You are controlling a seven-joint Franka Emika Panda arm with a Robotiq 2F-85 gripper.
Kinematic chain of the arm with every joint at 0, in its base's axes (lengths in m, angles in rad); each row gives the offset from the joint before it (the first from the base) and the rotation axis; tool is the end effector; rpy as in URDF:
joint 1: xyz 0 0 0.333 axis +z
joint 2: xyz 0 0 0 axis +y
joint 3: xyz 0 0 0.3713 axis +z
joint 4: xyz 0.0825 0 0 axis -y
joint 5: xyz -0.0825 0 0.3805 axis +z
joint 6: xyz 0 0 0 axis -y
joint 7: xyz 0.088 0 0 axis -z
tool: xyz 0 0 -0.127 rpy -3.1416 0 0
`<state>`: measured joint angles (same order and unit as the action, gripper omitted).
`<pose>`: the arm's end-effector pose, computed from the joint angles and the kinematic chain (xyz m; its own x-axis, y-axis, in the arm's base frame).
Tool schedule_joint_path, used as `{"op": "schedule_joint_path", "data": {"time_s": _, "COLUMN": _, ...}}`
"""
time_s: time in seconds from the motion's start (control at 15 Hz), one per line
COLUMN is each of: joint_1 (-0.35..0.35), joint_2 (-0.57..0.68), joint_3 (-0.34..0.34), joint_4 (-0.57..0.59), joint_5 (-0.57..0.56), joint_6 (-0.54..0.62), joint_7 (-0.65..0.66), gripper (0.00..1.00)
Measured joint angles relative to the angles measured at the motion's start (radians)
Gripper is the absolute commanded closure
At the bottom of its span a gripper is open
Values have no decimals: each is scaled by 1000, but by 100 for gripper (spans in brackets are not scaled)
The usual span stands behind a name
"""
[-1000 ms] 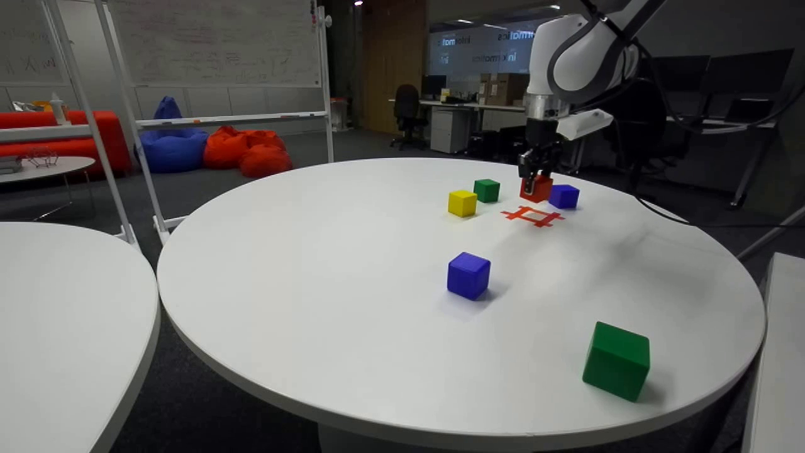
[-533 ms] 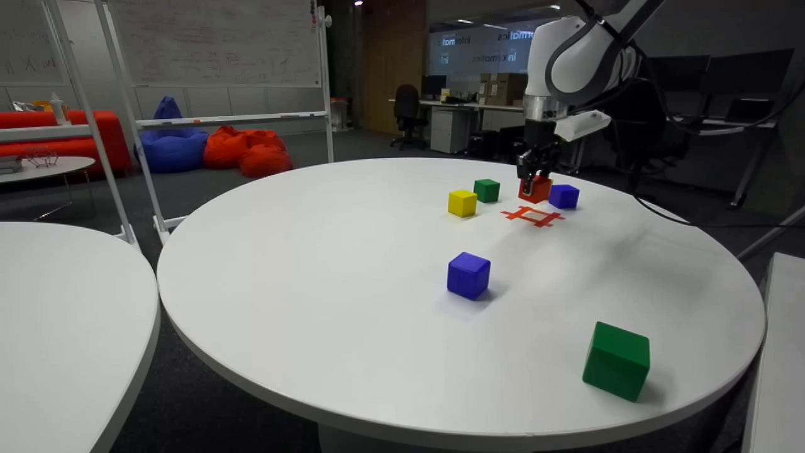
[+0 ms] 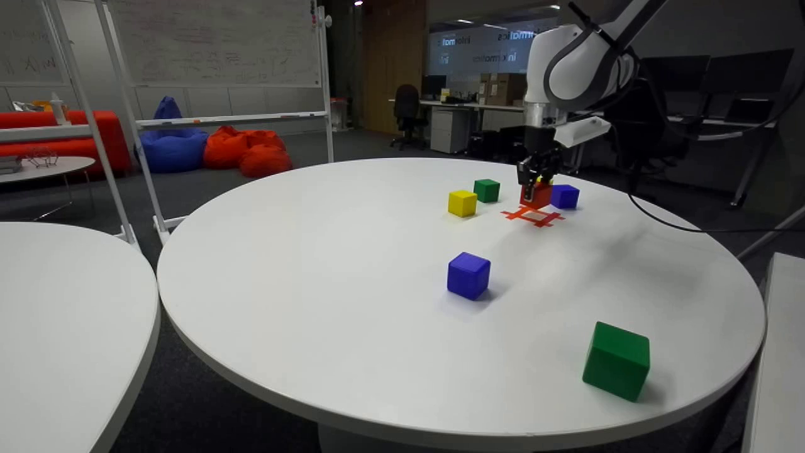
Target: Unstack all the toy blocks then put the orange block in the marked zone
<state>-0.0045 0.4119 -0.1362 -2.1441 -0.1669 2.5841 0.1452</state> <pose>0.5896 -0.0803 0.2463 0.9908 -0.1301 0.0382 -0.1342 -0.9808 0.1417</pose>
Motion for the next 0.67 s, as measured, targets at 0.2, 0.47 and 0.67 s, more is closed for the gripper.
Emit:
{"op": "schedule_joint_path", "data": {"time_s": 0.2, "joint_1": 0, "joint_2": 14, "joint_3": 0, "joint_4": 5, "joint_5": 4, "joint_6": 0, "joint_7": 0, "gripper": 69}}
{"op": "schedule_joint_path", "data": {"time_s": 0.47, "joint_1": 0, "joint_2": 27, "joint_3": 0, "joint_4": 14, "joint_5": 8, "joint_6": 0, "joint_7": 0, "gripper": 69}}
{"op": "schedule_joint_path", "data": {"time_s": 0.67, "joint_1": 0, "joint_2": 33, "joint_3": 0, "joint_4": 21, "joint_5": 18, "joint_6": 0, "joint_7": 0, "gripper": 69}}
